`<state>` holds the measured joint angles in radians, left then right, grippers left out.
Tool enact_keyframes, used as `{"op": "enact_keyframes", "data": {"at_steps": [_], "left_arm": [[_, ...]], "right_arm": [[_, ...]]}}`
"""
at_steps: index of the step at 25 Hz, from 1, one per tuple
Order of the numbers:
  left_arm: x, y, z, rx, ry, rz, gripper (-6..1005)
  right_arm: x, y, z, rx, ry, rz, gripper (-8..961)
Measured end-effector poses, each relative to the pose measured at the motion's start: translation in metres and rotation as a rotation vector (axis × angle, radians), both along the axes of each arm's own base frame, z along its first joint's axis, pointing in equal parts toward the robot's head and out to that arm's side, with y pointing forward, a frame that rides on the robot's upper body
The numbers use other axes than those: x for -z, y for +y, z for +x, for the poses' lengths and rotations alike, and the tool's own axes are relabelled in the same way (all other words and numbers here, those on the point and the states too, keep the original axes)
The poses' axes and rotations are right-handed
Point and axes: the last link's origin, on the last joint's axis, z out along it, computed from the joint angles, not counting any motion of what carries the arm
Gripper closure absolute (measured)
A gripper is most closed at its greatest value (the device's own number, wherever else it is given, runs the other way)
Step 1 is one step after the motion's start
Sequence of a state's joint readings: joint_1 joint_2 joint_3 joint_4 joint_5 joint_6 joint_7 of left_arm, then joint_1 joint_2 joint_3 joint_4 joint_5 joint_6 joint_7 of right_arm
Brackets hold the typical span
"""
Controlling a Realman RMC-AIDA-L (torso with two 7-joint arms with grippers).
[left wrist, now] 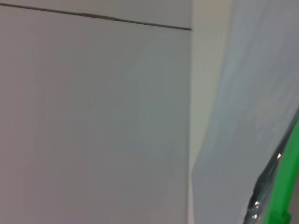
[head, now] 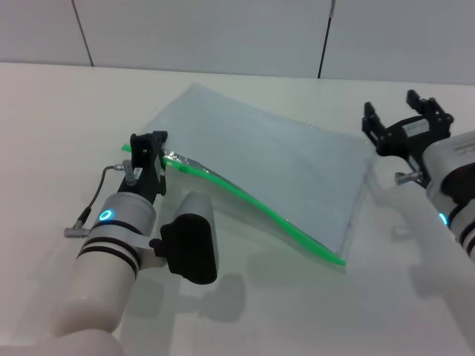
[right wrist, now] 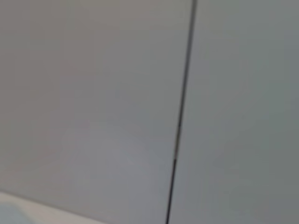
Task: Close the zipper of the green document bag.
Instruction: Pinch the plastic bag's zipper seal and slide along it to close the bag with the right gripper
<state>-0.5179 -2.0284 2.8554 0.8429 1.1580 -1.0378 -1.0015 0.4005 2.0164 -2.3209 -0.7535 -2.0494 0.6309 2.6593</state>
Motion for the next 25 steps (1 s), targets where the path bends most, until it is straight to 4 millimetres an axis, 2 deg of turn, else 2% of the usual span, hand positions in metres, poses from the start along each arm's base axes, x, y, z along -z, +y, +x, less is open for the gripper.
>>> {"op": "enact_keyframes", "data": {"at_steps": [8, 11, 25], "left_arm": [[-0.003, 0.0, 0.005, 0.03, -0.027, 0.024, 944], [-0.006, 0.0, 0.006, 0.04, -0.039, 0.039, 944], [-0.011, 0.001, 0.012, 0.082, -0.06, 0.077, 945]], "right_arm": [[0.011, -0.009, -0.019, -0.062, -0.09, -0.054, 241], [0.018, -0.019, -0.032, -0.103, -0.134, -0.092, 241], [0.036, -0.047, -0.071, -0.245, -0.225, -0.192, 253]]}}
